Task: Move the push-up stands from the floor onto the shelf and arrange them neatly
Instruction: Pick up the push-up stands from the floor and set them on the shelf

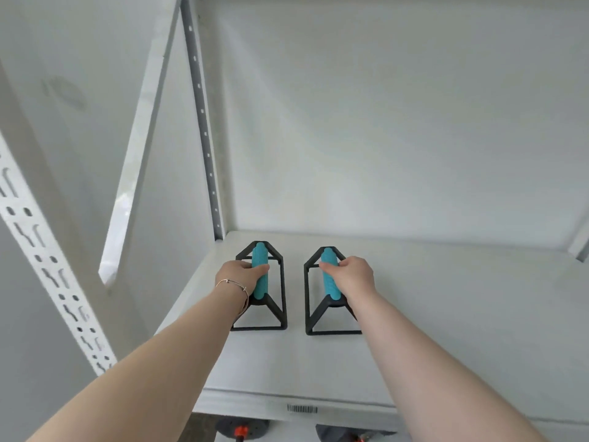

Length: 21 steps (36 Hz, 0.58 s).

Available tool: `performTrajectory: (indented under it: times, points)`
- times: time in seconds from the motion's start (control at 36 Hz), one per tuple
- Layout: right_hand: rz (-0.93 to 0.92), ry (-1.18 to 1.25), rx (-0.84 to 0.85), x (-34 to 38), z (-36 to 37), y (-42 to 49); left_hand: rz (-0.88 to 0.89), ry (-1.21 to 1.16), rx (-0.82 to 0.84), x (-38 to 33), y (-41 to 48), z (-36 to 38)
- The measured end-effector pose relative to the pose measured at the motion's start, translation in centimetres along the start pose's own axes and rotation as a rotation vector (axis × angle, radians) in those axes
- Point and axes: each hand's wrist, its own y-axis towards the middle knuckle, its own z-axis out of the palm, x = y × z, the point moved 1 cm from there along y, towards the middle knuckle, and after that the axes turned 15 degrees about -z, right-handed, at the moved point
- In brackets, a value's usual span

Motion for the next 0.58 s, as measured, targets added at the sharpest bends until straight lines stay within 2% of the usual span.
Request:
performTrajectory:
  times: [0.28, 0.58]
  points:
    - [0.055, -0.023, -0.049, -0.5, 3.5, 3.4, -0.003, -0.001, 0.069, -0.8, 5.6, 0.3]
    - [0.071, -0.083, -0.046, -1.6, 4.3, 4.2, -0.010, 0.007, 0.114, -0.1, 7.8, 1.1]
